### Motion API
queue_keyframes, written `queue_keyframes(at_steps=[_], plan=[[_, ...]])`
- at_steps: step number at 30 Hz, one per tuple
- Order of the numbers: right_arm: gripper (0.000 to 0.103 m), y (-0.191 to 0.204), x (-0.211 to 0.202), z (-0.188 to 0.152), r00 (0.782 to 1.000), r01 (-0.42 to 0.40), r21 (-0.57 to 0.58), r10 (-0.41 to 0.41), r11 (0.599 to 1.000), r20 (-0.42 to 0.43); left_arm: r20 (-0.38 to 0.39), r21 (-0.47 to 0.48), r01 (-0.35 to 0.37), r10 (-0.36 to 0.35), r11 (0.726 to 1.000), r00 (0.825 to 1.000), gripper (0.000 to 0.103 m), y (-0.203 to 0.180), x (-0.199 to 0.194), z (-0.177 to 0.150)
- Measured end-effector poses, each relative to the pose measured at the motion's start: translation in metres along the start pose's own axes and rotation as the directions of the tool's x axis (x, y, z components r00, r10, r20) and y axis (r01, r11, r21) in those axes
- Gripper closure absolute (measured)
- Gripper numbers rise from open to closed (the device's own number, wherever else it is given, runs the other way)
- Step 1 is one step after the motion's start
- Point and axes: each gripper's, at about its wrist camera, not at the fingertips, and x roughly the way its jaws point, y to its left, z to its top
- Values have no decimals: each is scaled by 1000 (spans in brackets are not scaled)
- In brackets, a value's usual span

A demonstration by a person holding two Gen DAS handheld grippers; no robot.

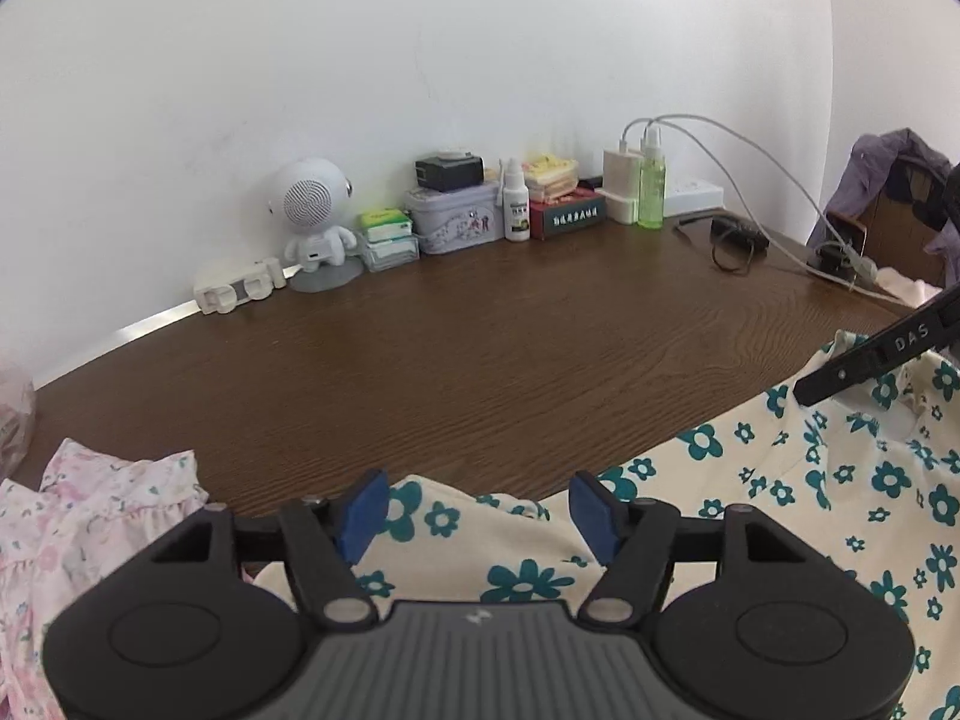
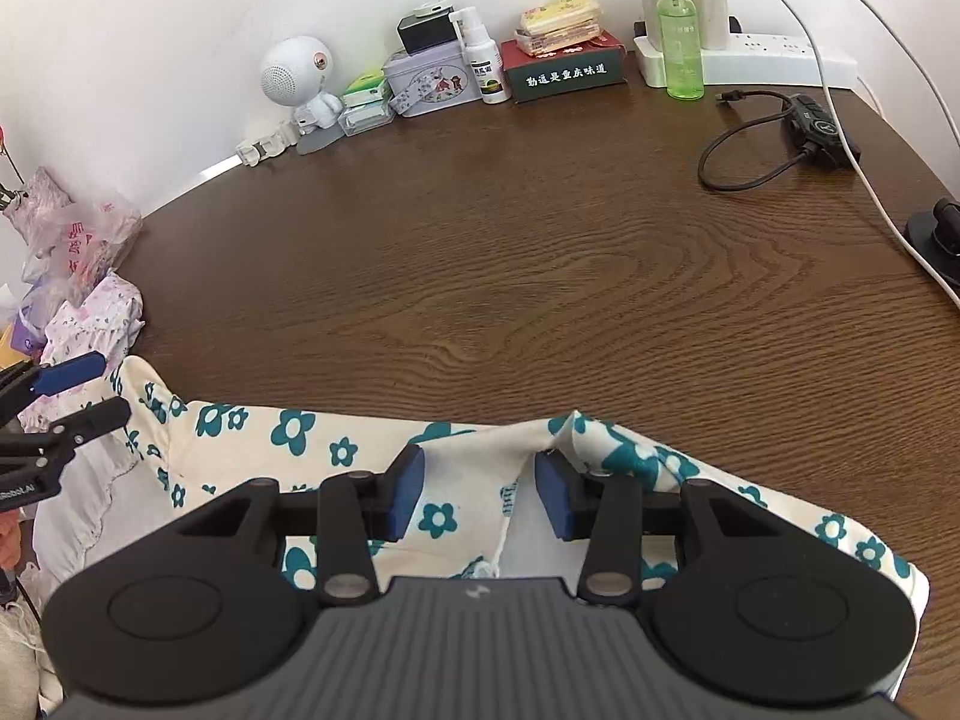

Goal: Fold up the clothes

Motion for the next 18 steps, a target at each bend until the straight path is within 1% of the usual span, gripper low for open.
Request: queue_keyframes(at_steps=[1,2,3,4,5,7,10,12,14,15,16,17,18], plan=[[85,-1,1,1,1000,-2,5,2,1000,-3,-39,-5,-8,8,1000,999,38,0,8,1],[99,-2,2,1,1000,-6,11,6,1000,-5,-71,-16,-9,8,1000,997,43,0,16,1],[99,-3,2,0,1000,-12,17,12,1000,-6,-92,-33,3,-6,999,996,74,2,21,1],[100,-3,2,0,1000,-16,16,16,1000,-5,-106,-53,10,-15,999,994,96,4,25,-1],[101,-2,1,0,1000,-15,0,15,1000,-2,-101,-78,6,-14,997,995,98,7,25,-2],[101,0,-5,1,1000,-19,-21,19,1000,18,-65,-125,1,-9,992,998,99,13,20,-5],[101,-4,-9,6,998,-27,-19,28,999,58,-17,-196,-30,27,980,999,99,20,15,-10],[101,-6,-4,7,998,-26,-10,26,1000,59,-15,-229,-39,37,973,999,98,20,17,-13],[100,-6,4,5,998,-15,-11,16,1000,53,-23,-235,-48,44,971,999,96,18,20,-13],[98,-7,5,5,998,-23,-6,23,1000,56,-14,-233,-54,52,971,999,88,18,18,-13],[95,-8,3,6,998,-36,7,36,999,57,-3,-233,-62,63,971,998,85,19,12,-12],[90,-11,-2,7,997,-49,29,47,998,59,7,-233,-70,74,970,997,73,19,6,-11],[78,-13,-10,8,996,-58,49,55,997,64,18,-233,-79,85,969,996,59,20,0,-10]])
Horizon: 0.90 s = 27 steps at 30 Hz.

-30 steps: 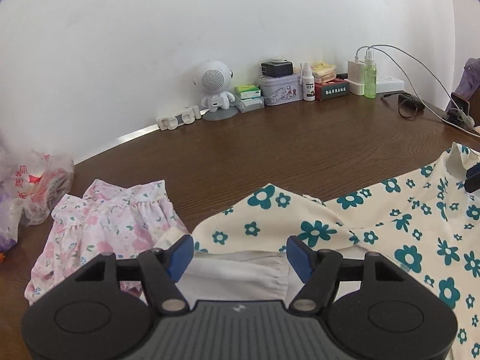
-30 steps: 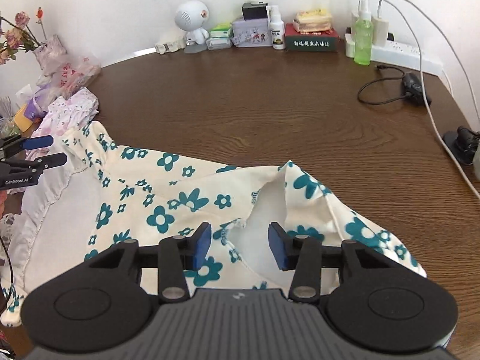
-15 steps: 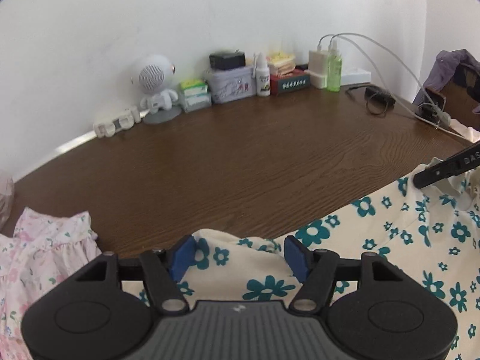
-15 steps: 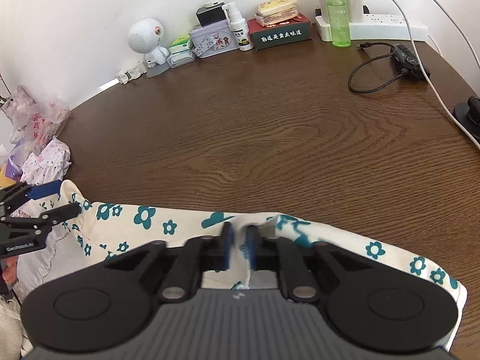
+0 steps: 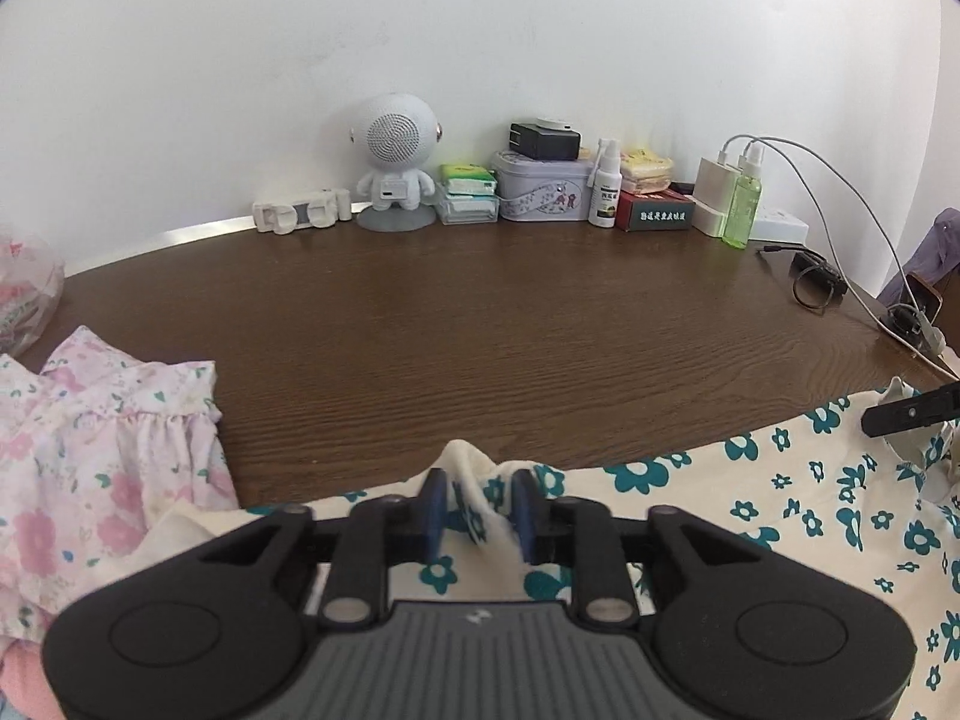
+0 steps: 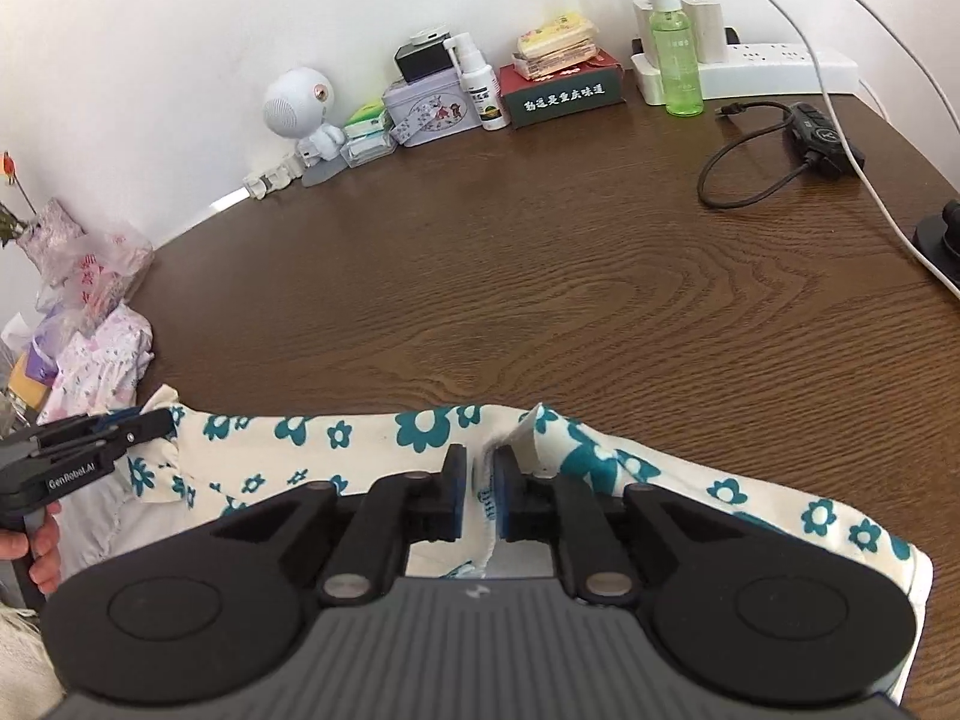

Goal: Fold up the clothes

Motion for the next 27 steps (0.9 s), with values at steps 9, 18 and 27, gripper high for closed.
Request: queue_keyframes(at_steps=[9,18,27], plan=[[51,10,-123,-38,995,-47,-99,56,994,88,79,87,49,-56,995,995,20,-2,-129,-20],[68,35,-148,-152,994,-102,-214,90,971,-66,-118,88,327,-316,941,941,19,-54,-211,-128],[69,44,-127,-179,994,-56,-386,15,921,-109,-184,138,300,-273,944,944,19,-81,-215,-175]])
